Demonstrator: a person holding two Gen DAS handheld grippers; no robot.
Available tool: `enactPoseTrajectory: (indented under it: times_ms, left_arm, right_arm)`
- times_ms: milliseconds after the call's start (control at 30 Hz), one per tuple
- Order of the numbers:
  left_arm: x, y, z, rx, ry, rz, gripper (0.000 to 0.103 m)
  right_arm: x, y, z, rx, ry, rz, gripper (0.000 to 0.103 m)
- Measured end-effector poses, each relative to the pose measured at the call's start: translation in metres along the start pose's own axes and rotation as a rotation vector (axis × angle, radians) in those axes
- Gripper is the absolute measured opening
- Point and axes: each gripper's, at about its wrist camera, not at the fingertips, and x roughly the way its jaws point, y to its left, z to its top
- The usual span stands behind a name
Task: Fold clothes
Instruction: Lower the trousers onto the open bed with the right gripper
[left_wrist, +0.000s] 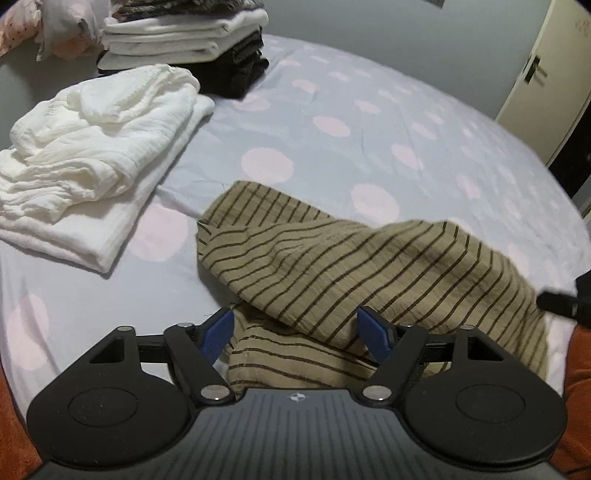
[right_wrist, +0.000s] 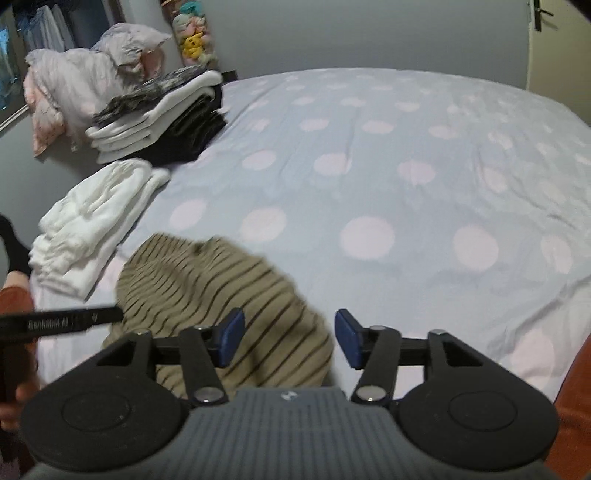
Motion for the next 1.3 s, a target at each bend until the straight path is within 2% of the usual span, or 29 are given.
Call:
enactPoseTrajectory:
  times_ms: [33, 100, 233, 333, 400, 467, 567, 700, 800, 1000, 1233, 1300]
  left_arm:
    - [0.005, -0.004, 0.000, 0.017, 0.017, 0.016, 0.074]
    - [0.013, -0.008, -0.004, 0.045, 0.055, 0.037, 0.061]
    - [0.024, -0.010, -0.016, 0.082, 0.127, 0.079, 0.052]
    - [0.021, -0.008, -0.023, 0.099, 0.142, 0.116, 0.052]
    - [0.016, -0.008, -0.026, 0.107, 0.143, 0.129, 0.052]
    - [0.009, -0.009, -0.029, 0.117, 0.139, 0.136, 0.052]
    - [-0.005, -0.016, -0.032, 0.158, 0.117, 0.139, 0.055]
    - [-0.027, -0.027, -0.036, 0.207, 0.068, 0.131, 0.061]
    - [-0.040, -0.031, -0.036, 0.224, 0.043, 0.122, 0.063]
    - [-0.057, -0.026, -0.039, 0.220, 0.021, 0.092, 0.067]
    - [-0.064, -0.015, -0.043, 0.184, 0.023, 0.033, 0.068]
    - [-0.066, -0.015, -0.041, 0.179, 0.018, 0.014, 0.068]
  right_arm:
    - [0.006, 0.000, 0.003, 0.005, -0.003, 0.003, 0.066]
    - [0.018, 0.002, 0.008, 0.021, 0.005, 0.008, 0.066]
    - [0.040, 0.015, 0.007, 0.016, 0.045, 0.061, 0.064]
    - [0.051, 0.033, -0.004, -0.040, 0.079, 0.080, 0.047]
    - [0.053, 0.041, -0.015, -0.081, 0.100, 0.079, 0.026]
    - [0.051, 0.046, -0.026, -0.102, 0.120, 0.090, 0.013]
    - [0.040, 0.053, -0.041, -0.120, 0.138, 0.121, 0.007]
    - [0.022, 0.068, -0.057, -0.154, 0.151, 0.184, 0.005]
    - [0.019, 0.085, -0.074, -0.185, 0.215, 0.241, 0.005]
    - [0.026, 0.110, -0.101, -0.263, 0.315, 0.270, 0.005]
    - [0.009, 0.097, -0.092, -0.223, 0.273, 0.255, 0.013]
    - [0.000, 0.090, -0.089, -0.204, 0.246, 0.240, 0.019]
